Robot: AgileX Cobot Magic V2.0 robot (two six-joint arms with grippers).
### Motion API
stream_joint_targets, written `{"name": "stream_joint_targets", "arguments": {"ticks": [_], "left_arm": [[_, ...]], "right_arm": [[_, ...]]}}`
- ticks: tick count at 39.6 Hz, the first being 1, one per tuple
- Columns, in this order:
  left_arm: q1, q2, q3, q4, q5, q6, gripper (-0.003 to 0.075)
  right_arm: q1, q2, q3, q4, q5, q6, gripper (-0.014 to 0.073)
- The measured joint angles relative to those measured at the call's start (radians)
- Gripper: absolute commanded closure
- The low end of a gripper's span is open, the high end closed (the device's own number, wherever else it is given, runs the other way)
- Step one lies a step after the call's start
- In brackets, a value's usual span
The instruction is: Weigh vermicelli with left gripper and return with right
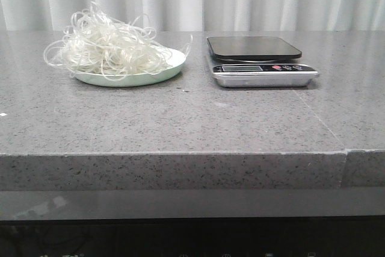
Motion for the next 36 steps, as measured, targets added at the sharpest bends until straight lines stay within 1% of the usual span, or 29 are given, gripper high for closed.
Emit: {"name": "stream_joint_targets", "arguments": {"ticks": [10,14,17,21,29,36], "left_arm": [[0.0,0.0,0.0,0.0,0.0,0.0,0.0566],[0.0,0.0,0.0,0.0,0.0,0.0,0.0566],[0.0,0.0,0.0,0.0,0.0,0.0,0.0566],[0.0,0.0,0.0,0.0,0.0,0.0,0.0566],[0.0,0.0,0.0,0.0,0.0,0.0,0.0566],[0.0,0.0,0.0,0.0,0.0,0.0,0.0566]], "right_arm": [[-0.007,-0.008,0.014,0.0,-0.005,0.0,0.0429],[-0.07,-0.046,0.064,0.0,-0.046,0.0,0.0429],[-0.141,-0.097,0.125,0.0,-0.115,0.0,0.0429],[-0.246,-0.187,0.246,0.0,-0.245,0.0,0.0429],[-0.427,-0.372,0.521,0.0,-0.503,0.0,0.0429],[-0.536,-0.487,0.719,0.0,-0.663,0.0,0.0429]]}}
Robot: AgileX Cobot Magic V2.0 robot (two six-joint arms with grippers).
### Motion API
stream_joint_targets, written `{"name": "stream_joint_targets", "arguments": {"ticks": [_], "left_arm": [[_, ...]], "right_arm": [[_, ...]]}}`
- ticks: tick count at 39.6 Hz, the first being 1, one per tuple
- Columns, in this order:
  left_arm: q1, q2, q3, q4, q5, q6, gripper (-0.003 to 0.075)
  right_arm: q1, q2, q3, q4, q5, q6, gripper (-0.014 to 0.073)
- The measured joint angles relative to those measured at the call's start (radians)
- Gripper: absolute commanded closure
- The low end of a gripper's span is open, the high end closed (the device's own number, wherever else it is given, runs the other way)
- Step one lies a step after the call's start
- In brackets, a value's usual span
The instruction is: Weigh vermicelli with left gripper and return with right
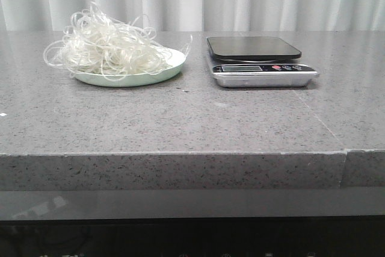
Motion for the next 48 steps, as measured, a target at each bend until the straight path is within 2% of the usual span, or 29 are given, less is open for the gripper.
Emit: {"name": "stream_joint_targets", "arguments": {"ticks": [10,31,40,48], "left_arm": [[0.0,0.0,0.0,0.0,0.0,0.0,0.0566],[0.0,0.0,0.0,0.0,0.0,0.0,0.0566],[0.0,0.0,0.0,0.0,0.0,0.0,0.0566],[0.0,0.0,0.0,0.0,0.0,0.0,0.0566]], "right_arm": [[-0.028,-0.071,0.156,0.0,-0.061,0.0,0.0429],[-0.037,-0.072,0.159,-0.009,-0.089,0.002,0.0429],[-0.037,-0.072,0.159,-0.076,-0.137,0.084,0.0429],[-0.037,-0.072,0.159,-0.088,-0.16,0.097,0.0429]]}}
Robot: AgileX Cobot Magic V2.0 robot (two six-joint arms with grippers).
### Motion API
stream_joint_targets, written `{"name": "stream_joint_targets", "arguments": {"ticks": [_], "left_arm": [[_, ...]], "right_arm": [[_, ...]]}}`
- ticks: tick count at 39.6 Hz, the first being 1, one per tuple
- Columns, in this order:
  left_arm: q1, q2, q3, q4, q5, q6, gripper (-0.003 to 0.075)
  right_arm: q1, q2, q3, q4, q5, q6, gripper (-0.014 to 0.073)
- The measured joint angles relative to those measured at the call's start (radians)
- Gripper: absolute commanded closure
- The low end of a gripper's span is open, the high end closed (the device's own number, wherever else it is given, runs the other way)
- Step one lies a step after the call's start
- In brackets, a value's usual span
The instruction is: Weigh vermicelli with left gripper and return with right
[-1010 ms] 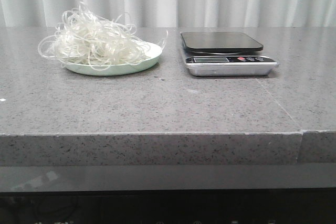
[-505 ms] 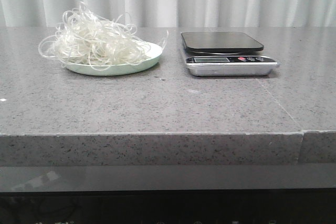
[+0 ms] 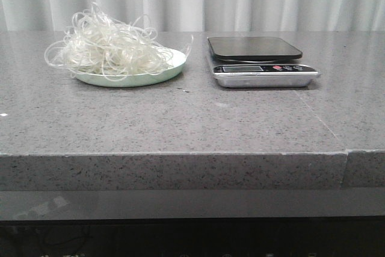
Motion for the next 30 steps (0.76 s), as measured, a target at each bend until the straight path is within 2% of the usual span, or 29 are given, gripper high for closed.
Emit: {"name": "stream_joint_targets", "arguments": {"ticks": [30], "left_arm": [[0.0,0.0,0.0,0.0,0.0,0.0,0.0566]], "right_arm": [[0.0,0.0,0.0,0.0,-0.015,0.004,0.0429]]}}
